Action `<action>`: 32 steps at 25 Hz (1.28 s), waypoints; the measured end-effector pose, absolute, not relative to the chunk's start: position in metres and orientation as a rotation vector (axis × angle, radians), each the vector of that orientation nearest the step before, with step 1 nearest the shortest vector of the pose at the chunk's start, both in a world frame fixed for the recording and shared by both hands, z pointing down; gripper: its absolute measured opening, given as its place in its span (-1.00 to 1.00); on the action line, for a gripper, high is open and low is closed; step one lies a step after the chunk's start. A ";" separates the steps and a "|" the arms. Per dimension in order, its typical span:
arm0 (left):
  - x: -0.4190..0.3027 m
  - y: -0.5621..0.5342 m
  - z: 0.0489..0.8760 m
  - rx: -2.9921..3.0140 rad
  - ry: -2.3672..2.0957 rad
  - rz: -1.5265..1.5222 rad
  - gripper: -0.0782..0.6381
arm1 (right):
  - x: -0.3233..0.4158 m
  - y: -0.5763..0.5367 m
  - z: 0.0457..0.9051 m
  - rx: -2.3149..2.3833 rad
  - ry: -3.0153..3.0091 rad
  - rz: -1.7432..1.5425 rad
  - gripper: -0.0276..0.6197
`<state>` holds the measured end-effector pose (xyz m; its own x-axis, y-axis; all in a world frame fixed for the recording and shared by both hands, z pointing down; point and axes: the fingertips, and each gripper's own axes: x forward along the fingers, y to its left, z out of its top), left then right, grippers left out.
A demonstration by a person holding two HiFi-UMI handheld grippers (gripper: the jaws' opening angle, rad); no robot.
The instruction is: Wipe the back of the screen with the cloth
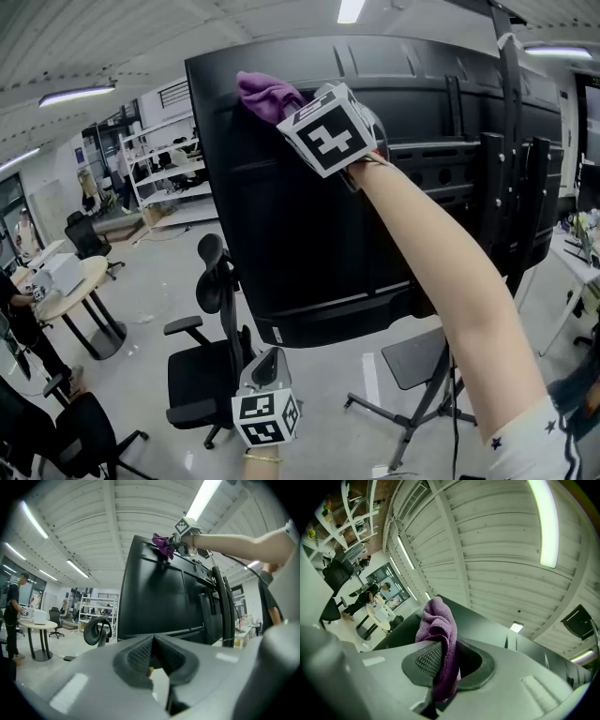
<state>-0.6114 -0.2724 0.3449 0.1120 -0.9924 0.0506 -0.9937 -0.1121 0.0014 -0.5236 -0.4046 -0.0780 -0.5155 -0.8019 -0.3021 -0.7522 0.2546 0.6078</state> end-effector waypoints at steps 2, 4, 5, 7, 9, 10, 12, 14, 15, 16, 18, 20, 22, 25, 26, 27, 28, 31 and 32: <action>-0.615 -0.272 0.343 2.309 -2.081 0.056 -0.76 | -0.517 -0.406 -0.092 1.564 -2.444 -1.118 -0.75; -0.618 -0.271 0.343 2.303 -2.089 0.054 -0.76 | -0.514 -0.407 -0.096 1.586 -2.455 -1.113 -0.75; -0.620 -0.270 0.343 2.301 -2.092 0.053 -0.76 | -0.514 -0.406 -0.095 1.587 -2.463 -1.110 -0.75; -0.619 -0.269 0.342 2.301 -2.094 0.052 -0.76 | -0.512 -0.401 -0.089 1.595 -2.492 -1.103 -0.75; -0.615 -0.269 0.340 2.311 -2.090 0.054 -0.76 | -0.508 -0.394 -0.078 1.597 -2.551 -1.078 -0.75; -0.612 -0.269 0.338 2.320 -2.088 0.056 -0.76 | -0.506 -0.391 -0.069 1.595 -2.586 -1.055 -0.75; -0.606 -0.270 0.335 2.339 -2.082 0.052 -0.76 | -0.501 -0.384 -0.045 1.588 -2.650 -0.997 -0.75; -0.600 -0.271 0.332 2.352 -2.074 0.040 -0.76 | -0.495 -0.378 -0.012 1.581 -2.702 -0.935 -0.75; -0.598 -0.271 0.331 2.358 -2.069 0.035 -0.76 | -0.492 -0.374 0.008 1.577 -2.720 -0.905 -0.75; -0.595 -0.271 0.330 2.364 -2.065 0.031 -0.76 | -0.488 -0.370 0.029 1.574 -2.734 -0.876 -0.75; -0.590 -0.270 0.330 2.374 -2.054 0.028 -0.76 | -0.480 -0.362 0.075 1.574 -2.760 -0.804 -0.75; -0.585 -0.269 0.331 2.382 -2.038 0.029 -0.76 | -0.470 -0.354 0.125 1.576 -2.780 -0.700 -0.75; -0.579 -0.269 0.334 2.392 -2.025 0.037 -0.76 | -0.461 -0.347 0.177 1.571 -2.795 -0.570 -0.75; -0.570 -0.268 0.339 2.412 -2.011 0.043 -0.76 | -0.456 -0.333 0.247 1.499 -2.851 -0.376 -0.75; -0.567 -0.268 0.341 2.417 -2.005 0.041 -0.76 | -0.456 -0.328 0.268 1.479 -2.859 -0.327 -0.75; -0.564 -0.267 0.344 2.419 -1.999 0.040 -0.76 | -0.455 -0.322 0.288 1.470 -2.852 -0.294 -0.75; -0.561 -0.266 0.347 2.422 -1.992 0.042 -0.76 | -0.453 -0.317 0.304 1.472 -2.836 -0.277 -0.75; -0.554 -0.262 0.354 2.431 -1.974 0.054 -0.76 | -0.447 -0.302 0.342 1.496 -2.800 -0.210 -0.76; -0.552 -0.261 0.357 2.433 -1.965 0.053 -0.76 | -0.445 -0.297 0.351 1.502 -2.800 -0.172 -0.76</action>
